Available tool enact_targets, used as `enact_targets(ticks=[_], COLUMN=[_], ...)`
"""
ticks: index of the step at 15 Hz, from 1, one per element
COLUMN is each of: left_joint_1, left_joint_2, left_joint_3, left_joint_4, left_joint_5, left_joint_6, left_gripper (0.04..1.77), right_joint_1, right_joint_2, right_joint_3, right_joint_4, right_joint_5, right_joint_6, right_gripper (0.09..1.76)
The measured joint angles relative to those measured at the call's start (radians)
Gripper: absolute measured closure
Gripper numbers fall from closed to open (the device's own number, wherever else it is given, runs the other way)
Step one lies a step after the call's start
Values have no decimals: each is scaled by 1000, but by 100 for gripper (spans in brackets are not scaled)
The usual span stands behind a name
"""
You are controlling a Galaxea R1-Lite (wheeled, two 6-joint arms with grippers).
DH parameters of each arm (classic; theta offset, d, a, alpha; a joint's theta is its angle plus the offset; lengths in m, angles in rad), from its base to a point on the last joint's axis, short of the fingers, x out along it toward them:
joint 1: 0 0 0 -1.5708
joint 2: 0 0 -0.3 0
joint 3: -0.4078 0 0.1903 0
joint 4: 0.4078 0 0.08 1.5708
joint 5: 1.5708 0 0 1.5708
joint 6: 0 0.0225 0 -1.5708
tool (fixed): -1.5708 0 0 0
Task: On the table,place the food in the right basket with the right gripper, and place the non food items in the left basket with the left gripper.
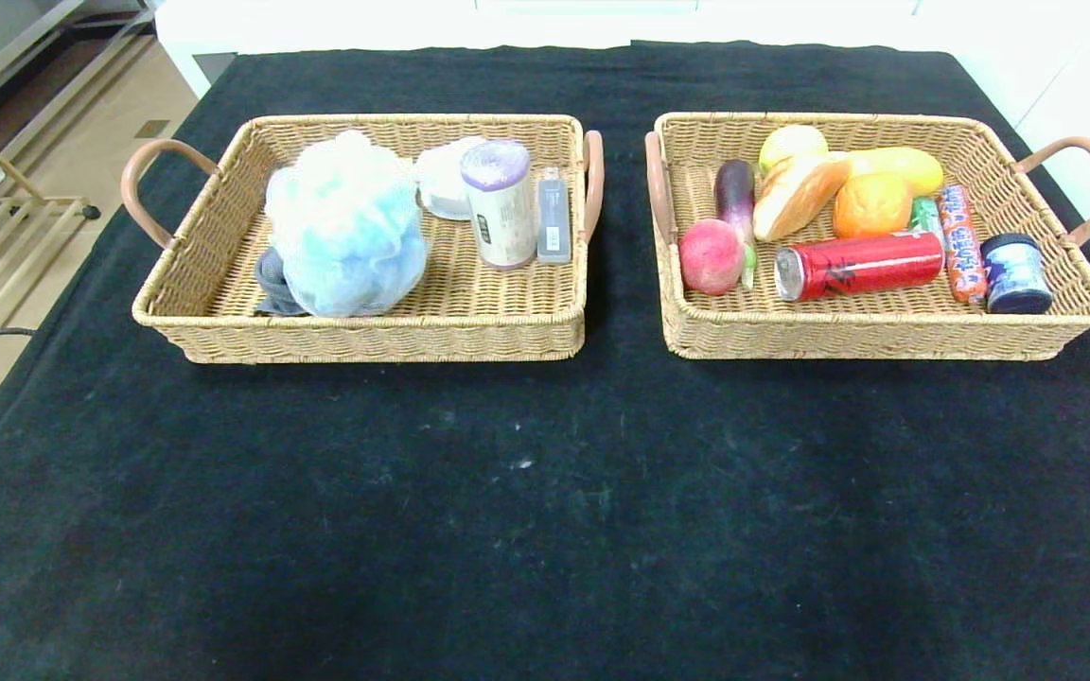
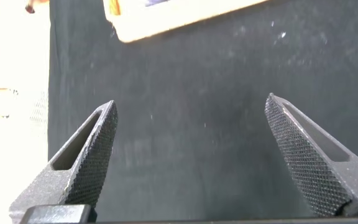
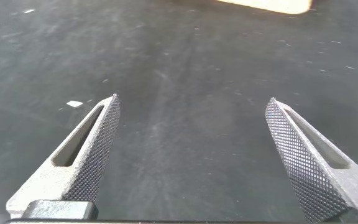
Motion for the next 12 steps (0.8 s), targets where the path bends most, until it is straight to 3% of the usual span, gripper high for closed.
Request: enact_targets(ticks=[3,6,8,12], left_joint_1=[1,-5,-8,-8], left_joint_2=[-46,-109,-157,-200], left_joint_3=[2,33,69,201], left_joint_4=[28,22,5,-193], left_joint_5=[6,3,6,22], left_joint_6=[-1,-3,-6,-74], left_gripper=[9,9,9,9], right_joint_1=[-65,-67,-59,-51], right_joint_2=[-19,-71,-113,-197], right_joint_3=[5,29,76,239], right_joint_4=[-4,-24,-134,-347], right_joint_5=[-1,-8,-31,-102], right_joint_6=[23,25,23,-5], right_gripper=[14,14,14,14])
